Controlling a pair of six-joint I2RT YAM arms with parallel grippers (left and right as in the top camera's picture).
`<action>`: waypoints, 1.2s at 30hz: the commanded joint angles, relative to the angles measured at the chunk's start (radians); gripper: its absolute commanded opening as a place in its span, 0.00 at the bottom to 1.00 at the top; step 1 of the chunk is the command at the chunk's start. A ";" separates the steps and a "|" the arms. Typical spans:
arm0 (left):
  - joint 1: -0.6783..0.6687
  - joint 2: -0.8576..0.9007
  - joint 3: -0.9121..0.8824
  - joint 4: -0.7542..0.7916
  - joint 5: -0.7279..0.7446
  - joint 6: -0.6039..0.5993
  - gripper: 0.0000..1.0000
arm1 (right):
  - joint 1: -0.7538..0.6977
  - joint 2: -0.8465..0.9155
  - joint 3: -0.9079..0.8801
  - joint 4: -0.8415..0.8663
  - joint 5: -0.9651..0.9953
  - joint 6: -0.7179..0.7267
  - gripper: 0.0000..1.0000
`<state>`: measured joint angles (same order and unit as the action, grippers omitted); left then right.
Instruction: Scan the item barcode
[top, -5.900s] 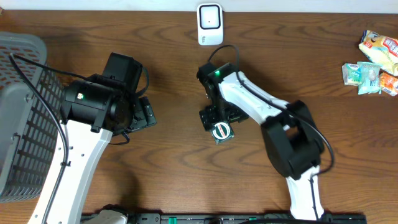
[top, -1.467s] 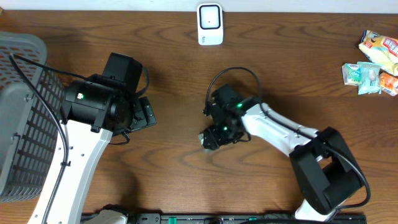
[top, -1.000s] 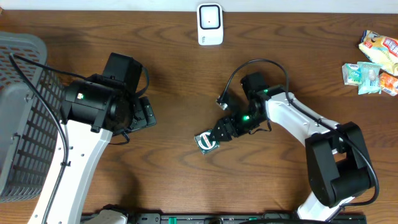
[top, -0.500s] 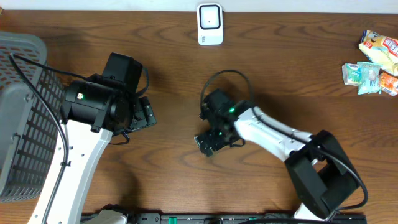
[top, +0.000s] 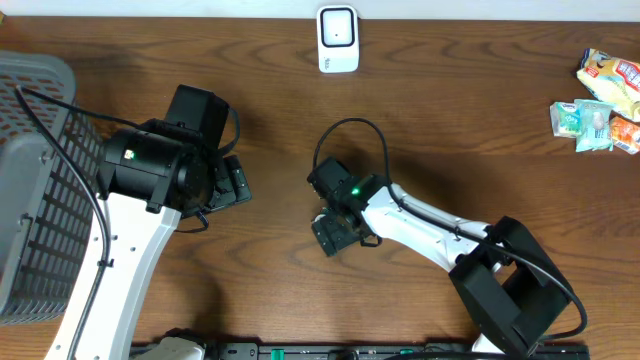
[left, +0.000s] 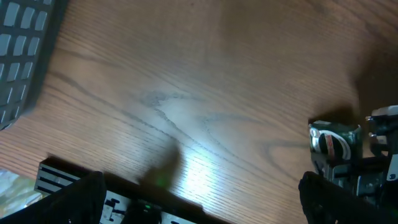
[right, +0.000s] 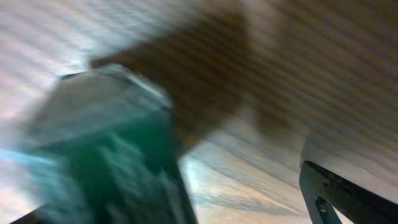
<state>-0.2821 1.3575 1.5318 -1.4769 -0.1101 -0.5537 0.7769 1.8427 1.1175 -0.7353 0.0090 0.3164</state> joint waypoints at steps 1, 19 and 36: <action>0.004 -0.005 0.005 -0.003 -0.003 -0.009 0.97 | 0.003 0.003 0.011 -0.010 0.114 0.053 0.94; 0.004 -0.005 0.005 -0.003 -0.003 -0.009 0.98 | 0.003 0.003 0.119 -0.043 0.105 -0.295 0.99; 0.004 -0.005 0.005 -0.003 -0.003 -0.009 0.97 | 0.003 0.009 -0.022 0.143 0.063 -0.517 0.98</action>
<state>-0.2821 1.3575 1.5318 -1.4769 -0.1104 -0.5537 0.7765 1.8431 1.1019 -0.5999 0.0795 -0.1604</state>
